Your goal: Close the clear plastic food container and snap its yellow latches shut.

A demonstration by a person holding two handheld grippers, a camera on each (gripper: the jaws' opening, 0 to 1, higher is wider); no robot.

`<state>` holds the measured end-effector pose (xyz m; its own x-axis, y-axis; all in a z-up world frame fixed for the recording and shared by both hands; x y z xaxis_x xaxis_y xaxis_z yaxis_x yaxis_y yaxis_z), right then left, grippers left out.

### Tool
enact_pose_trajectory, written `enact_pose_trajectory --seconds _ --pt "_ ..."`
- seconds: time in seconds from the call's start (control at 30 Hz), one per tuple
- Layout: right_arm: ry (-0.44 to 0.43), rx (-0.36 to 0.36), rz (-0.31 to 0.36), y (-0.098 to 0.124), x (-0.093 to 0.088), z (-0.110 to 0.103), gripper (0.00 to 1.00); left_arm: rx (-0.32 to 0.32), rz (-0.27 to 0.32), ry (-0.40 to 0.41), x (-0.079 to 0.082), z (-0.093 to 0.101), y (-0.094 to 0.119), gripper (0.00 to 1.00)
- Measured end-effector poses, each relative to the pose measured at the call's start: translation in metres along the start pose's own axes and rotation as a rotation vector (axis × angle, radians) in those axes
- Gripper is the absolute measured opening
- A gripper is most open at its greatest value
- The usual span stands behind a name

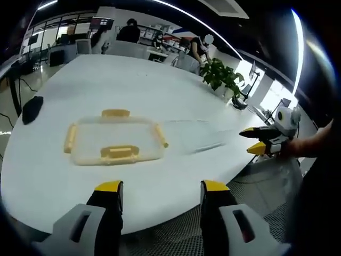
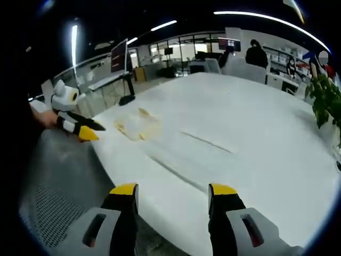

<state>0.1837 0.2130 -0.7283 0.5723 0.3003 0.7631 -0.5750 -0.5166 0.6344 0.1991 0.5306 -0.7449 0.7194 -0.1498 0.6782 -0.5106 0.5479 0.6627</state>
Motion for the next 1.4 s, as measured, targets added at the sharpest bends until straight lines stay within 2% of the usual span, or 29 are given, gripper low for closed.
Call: enact_pose_trajectory --seconds 0.2,0.33,0.43,0.47,0.77,0.97,1.07,1.1,1.4 --pt "0.01 0.007 0.015 0.003 0.001 -0.001 0.51 0.013 0.015 0.002 0.001 0.0 0.002 0.57" --pt "0.009 0.015 0.054 0.006 0.006 -0.002 0.5 0.017 0.022 0.001 0.003 -0.003 0.005 0.57" --pt "-0.047 0.034 0.092 0.008 0.012 -0.003 0.52 0.03 0.001 0.001 0.004 -0.004 0.007 0.56" --pt "-0.041 0.029 0.085 0.009 0.012 -0.002 0.52 0.031 -0.011 -0.005 0.003 -0.004 0.007 0.55" --pt "-0.008 -0.003 0.084 0.015 0.018 0.0 0.5 0.03 -0.003 -0.039 0.012 -0.003 0.01 0.55" --pt "0.002 -0.013 0.115 0.017 0.034 0.003 0.5 0.029 0.001 -0.041 0.014 -0.007 0.009 0.55" --pt "-0.004 -0.041 0.134 0.017 0.04 0.005 0.44 0.031 0.001 -0.058 0.015 -0.007 0.009 0.54" --pt "-0.018 -0.036 0.154 0.017 0.043 0.005 0.44 0.032 -0.001 -0.06 0.014 -0.007 0.009 0.54" --pt "-0.026 -0.013 0.15 0.017 0.045 0.002 0.47 0.008 0.007 -0.057 0.014 -0.007 0.009 0.55"
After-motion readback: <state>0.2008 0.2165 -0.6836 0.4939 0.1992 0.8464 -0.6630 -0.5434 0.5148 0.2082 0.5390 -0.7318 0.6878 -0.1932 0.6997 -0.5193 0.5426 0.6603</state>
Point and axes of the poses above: the point that each gripper's makers call its tool centre point, and the gripper's own axes: y roughly backward along the fingers, z roughly to its right, x roughly out of its top, the point moved 7 cm from there along y, roughly backward along the fingers, and after that the axes turned 3 degrees about -z, right-handed, at the moved point
